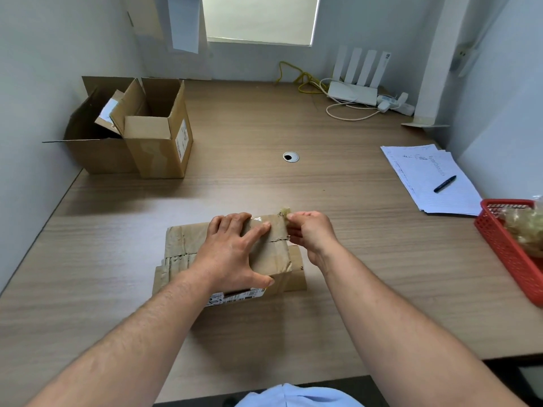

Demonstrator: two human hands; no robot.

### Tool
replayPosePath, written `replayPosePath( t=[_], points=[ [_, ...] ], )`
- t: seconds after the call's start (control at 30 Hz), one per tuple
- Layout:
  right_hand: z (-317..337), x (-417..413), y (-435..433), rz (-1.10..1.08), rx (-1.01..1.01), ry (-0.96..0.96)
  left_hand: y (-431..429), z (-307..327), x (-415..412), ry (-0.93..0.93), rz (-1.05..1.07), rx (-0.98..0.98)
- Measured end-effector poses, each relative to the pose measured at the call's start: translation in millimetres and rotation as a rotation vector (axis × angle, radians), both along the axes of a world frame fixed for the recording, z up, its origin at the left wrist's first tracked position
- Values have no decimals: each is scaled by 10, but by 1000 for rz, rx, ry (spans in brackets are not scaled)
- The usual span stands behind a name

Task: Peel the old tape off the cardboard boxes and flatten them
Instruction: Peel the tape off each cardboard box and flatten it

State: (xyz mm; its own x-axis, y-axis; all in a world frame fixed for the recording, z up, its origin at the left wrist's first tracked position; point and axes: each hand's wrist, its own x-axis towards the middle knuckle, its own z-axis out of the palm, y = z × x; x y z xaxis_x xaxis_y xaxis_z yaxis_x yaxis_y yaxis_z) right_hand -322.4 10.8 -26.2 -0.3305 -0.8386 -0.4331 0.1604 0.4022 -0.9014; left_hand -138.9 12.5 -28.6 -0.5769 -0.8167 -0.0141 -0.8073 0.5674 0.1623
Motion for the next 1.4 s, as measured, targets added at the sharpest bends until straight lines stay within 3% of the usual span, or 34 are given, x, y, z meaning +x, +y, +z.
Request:
replayPosePath(
  t=[0.17,0.5,0.83,1.0,1.1,1.23,1.4],
  points=[
    [2,-129,64,-214,-61,67,-32,-19,19,42,-4,12],
    [194,-758,267,-239,-240,76,41,140,-636,54,-21,0],
    [390,-2868,722,-457,-340,266,214,130,-2506,38,-105,-20],
    [384,-4017,939,-599,-288,390,303,77,-3431,42,-154,-37],
    [373,-4591,1071,-656,-235,539,344,38,-3785,50,-158,-30],
    [400,-5140,1177,-692,-185,902,329,22,-4046,47,-140,-10],
    [218,-5515,1173,-498,117,1163,312,10,-4201,61,-117,-9]
  ],
)
